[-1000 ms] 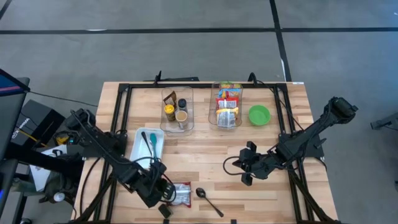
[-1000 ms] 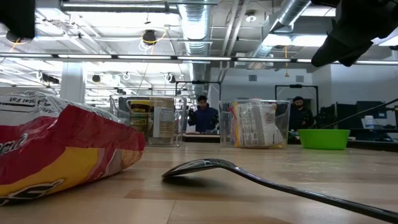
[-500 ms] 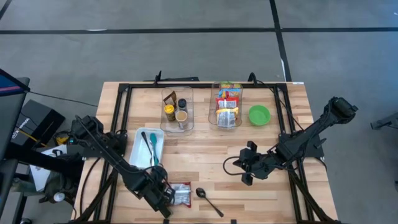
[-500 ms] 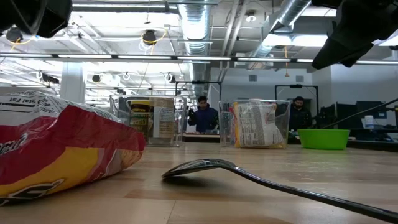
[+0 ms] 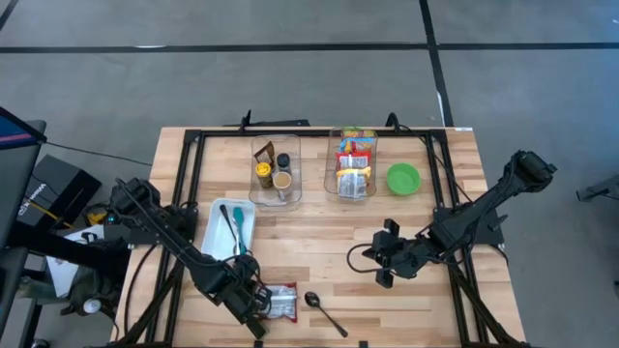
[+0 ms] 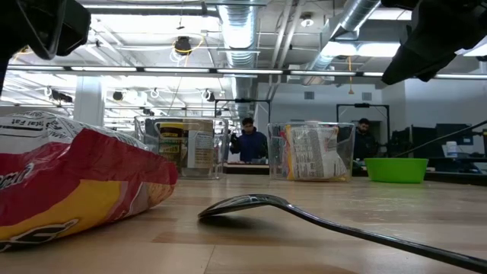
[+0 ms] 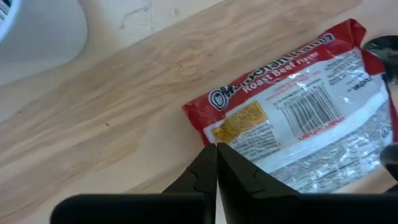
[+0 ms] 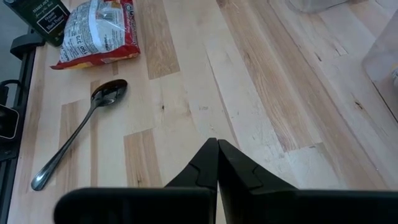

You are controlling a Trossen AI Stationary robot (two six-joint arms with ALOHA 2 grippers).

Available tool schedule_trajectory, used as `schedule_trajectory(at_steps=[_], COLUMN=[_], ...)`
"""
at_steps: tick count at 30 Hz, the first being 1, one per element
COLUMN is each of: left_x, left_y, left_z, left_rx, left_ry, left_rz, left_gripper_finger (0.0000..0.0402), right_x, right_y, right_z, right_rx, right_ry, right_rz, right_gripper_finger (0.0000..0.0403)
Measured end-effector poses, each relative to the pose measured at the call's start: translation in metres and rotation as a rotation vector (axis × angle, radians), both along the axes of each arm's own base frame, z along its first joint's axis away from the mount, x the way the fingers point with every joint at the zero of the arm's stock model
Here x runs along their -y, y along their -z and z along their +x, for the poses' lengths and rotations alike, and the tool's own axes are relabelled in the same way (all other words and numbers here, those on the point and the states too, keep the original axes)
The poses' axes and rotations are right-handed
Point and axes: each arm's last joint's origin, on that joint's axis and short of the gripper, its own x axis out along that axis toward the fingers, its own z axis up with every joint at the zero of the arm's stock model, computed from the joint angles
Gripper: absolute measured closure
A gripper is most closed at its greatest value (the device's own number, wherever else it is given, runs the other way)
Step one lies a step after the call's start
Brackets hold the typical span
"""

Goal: Pick & Place Food Item
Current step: Put the dark red noodle pack into the right transparent bin

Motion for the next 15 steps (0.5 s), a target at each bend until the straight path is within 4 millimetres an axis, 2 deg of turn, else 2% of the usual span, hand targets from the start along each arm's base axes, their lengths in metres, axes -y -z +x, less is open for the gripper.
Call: schedule_trajectory(at_steps=[5,15], left_x=[-0.001,-0.014], left_y=[0.001,0.001], left_z=[0.000,0.011], left_rx=[-0.009,-0.047], left_ry=[-0.003,-0.047], left_rz=[-0.005,-0.048], left_gripper_finger=[0.0372,0.0292], right_x=[0.000,0.000], right_y=[0.000,0.000], right_z=[0.000,0.000], right_rx=[0.000,0.000], right_ry=[-0.003,-0.003], right_rz=[-0.003,-0.003], right_gripper_finger=[0.0403,0.0403])
